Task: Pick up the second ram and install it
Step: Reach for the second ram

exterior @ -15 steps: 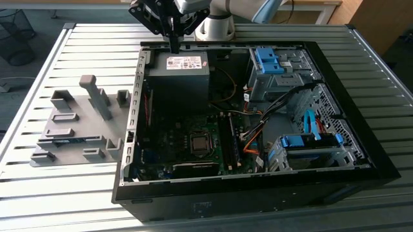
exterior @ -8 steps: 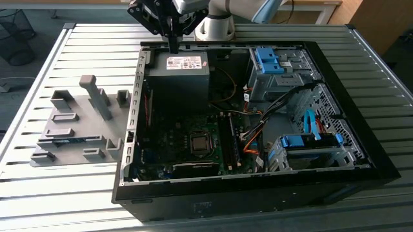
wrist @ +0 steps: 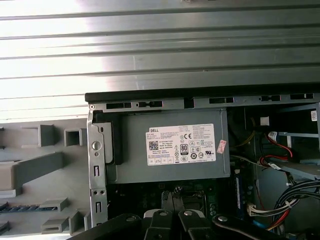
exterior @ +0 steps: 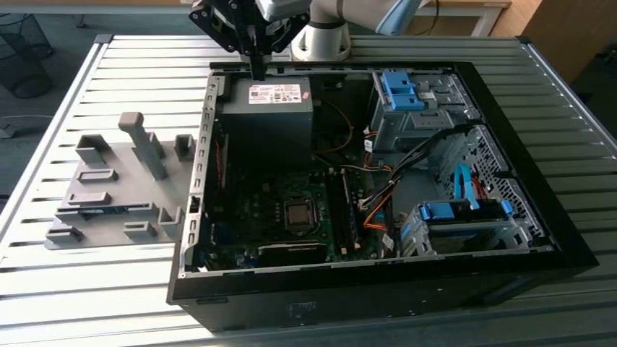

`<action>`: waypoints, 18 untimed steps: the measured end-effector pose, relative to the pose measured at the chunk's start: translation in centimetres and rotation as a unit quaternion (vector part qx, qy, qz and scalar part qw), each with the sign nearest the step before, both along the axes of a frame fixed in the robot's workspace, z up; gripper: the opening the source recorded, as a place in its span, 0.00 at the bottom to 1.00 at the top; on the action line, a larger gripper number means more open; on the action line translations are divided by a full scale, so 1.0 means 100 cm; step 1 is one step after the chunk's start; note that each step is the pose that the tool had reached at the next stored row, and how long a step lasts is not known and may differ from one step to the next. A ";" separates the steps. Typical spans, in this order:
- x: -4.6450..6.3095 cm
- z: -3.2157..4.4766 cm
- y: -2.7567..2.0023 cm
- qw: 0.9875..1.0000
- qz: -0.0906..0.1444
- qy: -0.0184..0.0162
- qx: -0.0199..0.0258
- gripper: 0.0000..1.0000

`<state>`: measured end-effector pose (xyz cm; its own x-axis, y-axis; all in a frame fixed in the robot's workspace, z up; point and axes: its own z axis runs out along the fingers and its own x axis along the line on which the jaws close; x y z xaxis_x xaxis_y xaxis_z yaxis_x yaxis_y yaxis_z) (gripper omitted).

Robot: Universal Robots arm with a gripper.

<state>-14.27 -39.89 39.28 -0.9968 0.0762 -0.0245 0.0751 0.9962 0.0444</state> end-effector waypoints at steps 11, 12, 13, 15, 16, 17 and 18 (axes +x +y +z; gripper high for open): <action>-0.004 -0.0007 0.0000 1.000 0.000 0.000 0.000 0.11; -0.006 -0.0012 0.0000 1.000 0.000 0.000 0.000 0.11; -0.006 -0.0012 0.0000 1.000 0.000 0.000 0.000 0.11; -0.006 -0.0013 0.0000 1.000 0.000 0.000 0.000 0.11; -0.007 -0.0013 0.0000 1.000 0.000 0.000 0.000 0.11; -0.007 -0.0014 0.0000 1.000 0.000 0.000 0.000 0.11; -0.007 -0.0014 0.0000 1.000 0.000 0.000 0.000 0.11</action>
